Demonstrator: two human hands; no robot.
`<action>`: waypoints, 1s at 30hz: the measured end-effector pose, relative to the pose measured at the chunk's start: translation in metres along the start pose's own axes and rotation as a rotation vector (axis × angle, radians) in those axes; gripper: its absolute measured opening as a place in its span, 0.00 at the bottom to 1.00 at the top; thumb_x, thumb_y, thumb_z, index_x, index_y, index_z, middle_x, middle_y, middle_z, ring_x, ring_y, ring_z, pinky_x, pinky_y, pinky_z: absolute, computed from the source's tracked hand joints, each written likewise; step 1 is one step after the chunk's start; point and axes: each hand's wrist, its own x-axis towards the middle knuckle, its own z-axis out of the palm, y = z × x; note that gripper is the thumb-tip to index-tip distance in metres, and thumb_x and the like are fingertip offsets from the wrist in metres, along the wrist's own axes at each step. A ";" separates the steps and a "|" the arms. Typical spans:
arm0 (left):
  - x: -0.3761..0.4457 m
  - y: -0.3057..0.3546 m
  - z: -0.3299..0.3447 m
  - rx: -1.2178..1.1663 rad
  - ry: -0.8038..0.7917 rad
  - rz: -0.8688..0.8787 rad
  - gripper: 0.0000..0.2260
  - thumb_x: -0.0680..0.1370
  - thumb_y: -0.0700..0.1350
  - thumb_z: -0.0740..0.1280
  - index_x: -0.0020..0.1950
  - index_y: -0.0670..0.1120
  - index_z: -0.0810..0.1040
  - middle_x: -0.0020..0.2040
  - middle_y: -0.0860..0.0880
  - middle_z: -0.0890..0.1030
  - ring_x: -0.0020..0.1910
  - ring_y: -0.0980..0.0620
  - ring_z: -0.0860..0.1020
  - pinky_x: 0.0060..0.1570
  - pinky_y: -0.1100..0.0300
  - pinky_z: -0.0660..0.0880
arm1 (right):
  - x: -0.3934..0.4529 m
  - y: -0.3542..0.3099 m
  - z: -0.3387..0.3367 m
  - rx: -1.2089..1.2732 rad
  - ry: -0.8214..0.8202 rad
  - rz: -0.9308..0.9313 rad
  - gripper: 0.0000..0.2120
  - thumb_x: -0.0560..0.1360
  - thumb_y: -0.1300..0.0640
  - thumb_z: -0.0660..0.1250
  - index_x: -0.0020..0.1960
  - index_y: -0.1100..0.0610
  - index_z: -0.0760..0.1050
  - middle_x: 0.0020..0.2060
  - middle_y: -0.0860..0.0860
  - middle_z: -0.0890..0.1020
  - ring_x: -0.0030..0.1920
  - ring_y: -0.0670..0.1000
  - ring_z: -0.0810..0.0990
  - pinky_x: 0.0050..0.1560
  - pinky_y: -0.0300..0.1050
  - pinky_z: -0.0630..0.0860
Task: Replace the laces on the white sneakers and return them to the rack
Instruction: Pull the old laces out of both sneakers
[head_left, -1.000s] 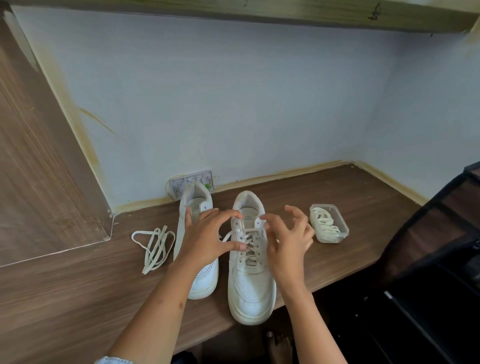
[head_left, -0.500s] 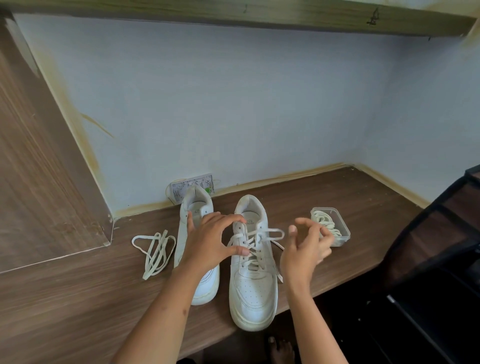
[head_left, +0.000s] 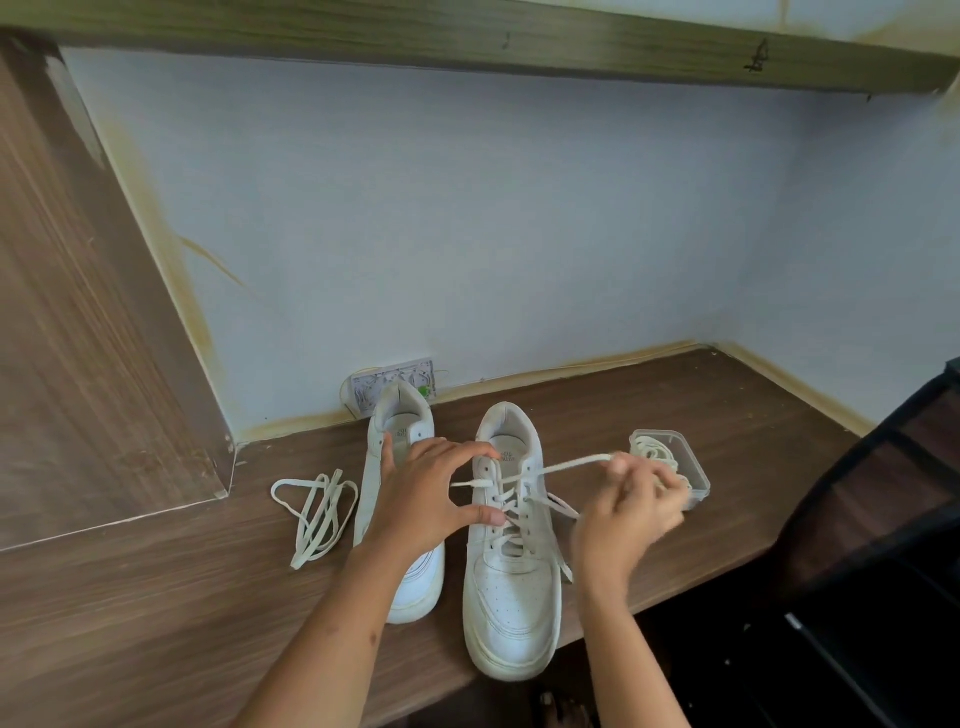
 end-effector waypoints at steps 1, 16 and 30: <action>0.000 0.000 0.000 0.008 -0.005 -0.004 0.31 0.63 0.72 0.69 0.64 0.67 0.70 0.63 0.65 0.72 0.70 0.60 0.62 0.73 0.42 0.36 | 0.004 0.001 -0.003 0.040 0.068 0.052 0.07 0.80 0.62 0.62 0.44 0.54 0.75 0.58 0.52 0.67 0.57 0.50 0.61 0.59 0.50 0.66; 0.000 0.002 0.000 0.014 0.015 -0.005 0.31 0.62 0.72 0.69 0.63 0.68 0.70 0.61 0.66 0.72 0.69 0.62 0.63 0.74 0.44 0.36 | -0.018 0.013 0.014 -0.317 -0.487 -0.405 0.06 0.75 0.59 0.71 0.44 0.48 0.81 0.64 0.47 0.69 0.63 0.53 0.63 0.60 0.50 0.59; -0.002 0.006 0.003 0.080 0.027 -0.033 0.34 0.60 0.78 0.60 0.63 0.66 0.68 0.61 0.62 0.69 0.68 0.58 0.65 0.74 0.41 0.38 | -0.004 0.010 -0.018 -0.260 -0.164 -0.132 0.14 0.75 0.58 0.71 0.59 0.48 0.78 0.56 0.43 0.69 0.54 0.45 0.62 0.59 0.47 0.57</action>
